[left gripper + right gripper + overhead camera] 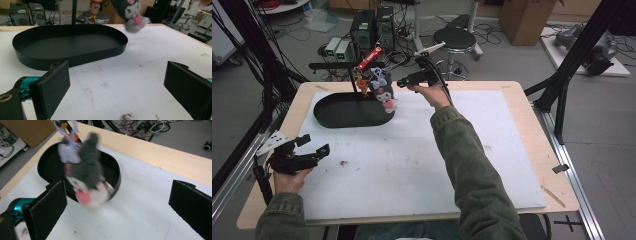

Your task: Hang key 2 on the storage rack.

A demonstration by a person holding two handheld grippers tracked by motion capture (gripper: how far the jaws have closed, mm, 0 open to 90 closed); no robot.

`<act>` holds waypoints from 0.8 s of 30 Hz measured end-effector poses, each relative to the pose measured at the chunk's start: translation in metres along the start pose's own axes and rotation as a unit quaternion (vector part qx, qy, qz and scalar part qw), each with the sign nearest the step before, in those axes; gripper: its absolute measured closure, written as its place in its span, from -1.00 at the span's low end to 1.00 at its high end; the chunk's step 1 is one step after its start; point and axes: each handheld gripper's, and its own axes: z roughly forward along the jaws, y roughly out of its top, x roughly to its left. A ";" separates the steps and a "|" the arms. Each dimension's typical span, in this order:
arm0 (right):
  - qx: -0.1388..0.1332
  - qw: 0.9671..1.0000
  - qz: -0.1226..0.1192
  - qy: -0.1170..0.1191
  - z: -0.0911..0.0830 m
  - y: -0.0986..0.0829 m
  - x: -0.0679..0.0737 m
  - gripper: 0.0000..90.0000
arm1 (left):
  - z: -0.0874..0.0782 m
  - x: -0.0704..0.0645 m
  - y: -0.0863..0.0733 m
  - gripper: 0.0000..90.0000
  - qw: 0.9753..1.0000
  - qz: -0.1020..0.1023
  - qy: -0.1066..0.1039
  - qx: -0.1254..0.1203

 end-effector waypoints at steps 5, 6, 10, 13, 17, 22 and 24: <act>-0.010 1.000 -0.001 -0.005 -0.009 -0.008 -0.008 -0.98 | 0.000 0.000 0.000 -0.85 1.000 0.000 0.001 0.000; -0.009 1.000 0.000 -0.005 -0.011 -0.010 -0.009 -0.98 | 0.000 0.000 0.000 -0.84 1.000 0.000 0.001 0.001; -0.008 1.000 -0.003 -0.012 -0.017 -0.017 -0.014 -0.98 | 0.000 0.000 0.000 -0.84 1.000 0.000 0.001 0.001; -0.007 1.000 -0.013 -0.019 -0.023 -0.019 -0.013 -0.98 | 0.000 0.000 0.000 -0.84 1.000 0.001 0.001 0.003; -0.022 0.999 -0.024 -0.020 -0.031 -0.025 -0.013 -0.98 | 0.000 0.000 0.000 -0.84 1.000 0.002 0.002 0.004; -0.019 0.999 -0.027 -0.029 -0.038 -0.038 -0.017 -0.98 | 0.001 -0.001 0.000 -0.84 1.000 0.003 0.001 0.004; -0.029 0.999 -0.024 -0.025 -0.041 -0.043 -0.019 -0.98 | 0.000 -0.001 0.000 -0.84 1.000 0.004 0.002 0.006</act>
